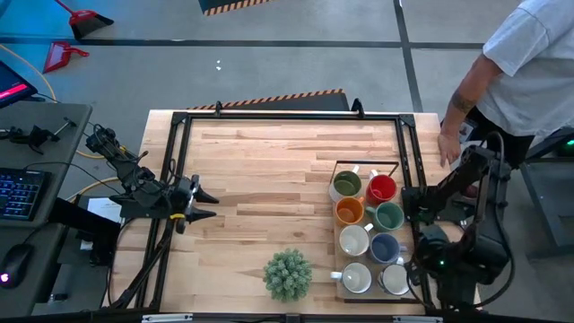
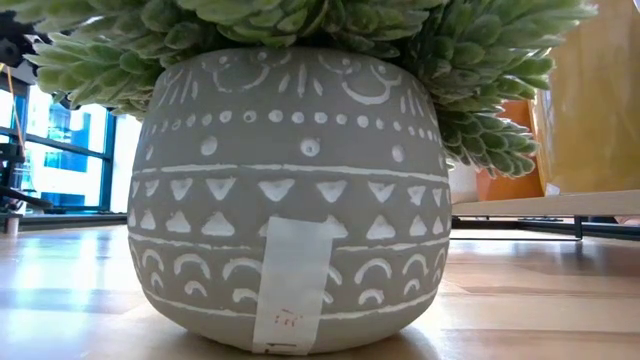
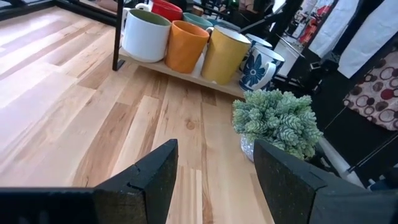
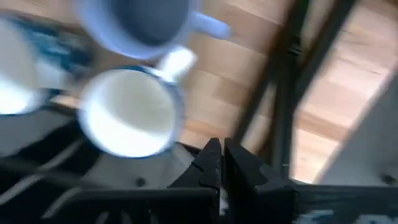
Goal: Place coffee mugs
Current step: Adjust the mugs on the shelf
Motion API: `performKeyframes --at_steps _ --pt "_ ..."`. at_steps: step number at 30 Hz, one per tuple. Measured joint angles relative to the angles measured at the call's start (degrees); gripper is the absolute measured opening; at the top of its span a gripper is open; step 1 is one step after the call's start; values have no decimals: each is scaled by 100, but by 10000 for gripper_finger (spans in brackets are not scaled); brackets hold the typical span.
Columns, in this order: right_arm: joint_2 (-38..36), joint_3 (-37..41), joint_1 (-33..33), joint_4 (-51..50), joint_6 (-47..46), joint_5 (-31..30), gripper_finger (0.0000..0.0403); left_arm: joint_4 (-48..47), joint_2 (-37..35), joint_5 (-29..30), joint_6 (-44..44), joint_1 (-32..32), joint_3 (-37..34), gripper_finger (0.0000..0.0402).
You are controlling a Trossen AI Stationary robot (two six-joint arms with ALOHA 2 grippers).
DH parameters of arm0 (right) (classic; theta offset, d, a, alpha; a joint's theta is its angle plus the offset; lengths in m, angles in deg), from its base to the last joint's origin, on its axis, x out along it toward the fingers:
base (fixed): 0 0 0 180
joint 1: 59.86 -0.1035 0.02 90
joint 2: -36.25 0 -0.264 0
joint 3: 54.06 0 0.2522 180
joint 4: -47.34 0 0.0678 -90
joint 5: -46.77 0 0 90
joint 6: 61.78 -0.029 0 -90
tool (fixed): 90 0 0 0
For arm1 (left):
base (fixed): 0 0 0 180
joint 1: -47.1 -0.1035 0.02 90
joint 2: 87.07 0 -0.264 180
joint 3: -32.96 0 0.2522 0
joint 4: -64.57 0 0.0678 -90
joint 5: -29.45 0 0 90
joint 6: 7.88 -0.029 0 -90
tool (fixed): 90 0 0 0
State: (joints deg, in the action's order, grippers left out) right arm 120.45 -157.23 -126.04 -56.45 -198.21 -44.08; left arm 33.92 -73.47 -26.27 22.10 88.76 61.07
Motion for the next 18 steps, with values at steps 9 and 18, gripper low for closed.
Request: performKeyframes --at_steps 9,18 --pt "-10 790 58 653 -6 1126 0 52 0 243 152 0 0 197" --pt "495 883 222 930 -1 1217 0 44 -2 265 242 2 0 197"
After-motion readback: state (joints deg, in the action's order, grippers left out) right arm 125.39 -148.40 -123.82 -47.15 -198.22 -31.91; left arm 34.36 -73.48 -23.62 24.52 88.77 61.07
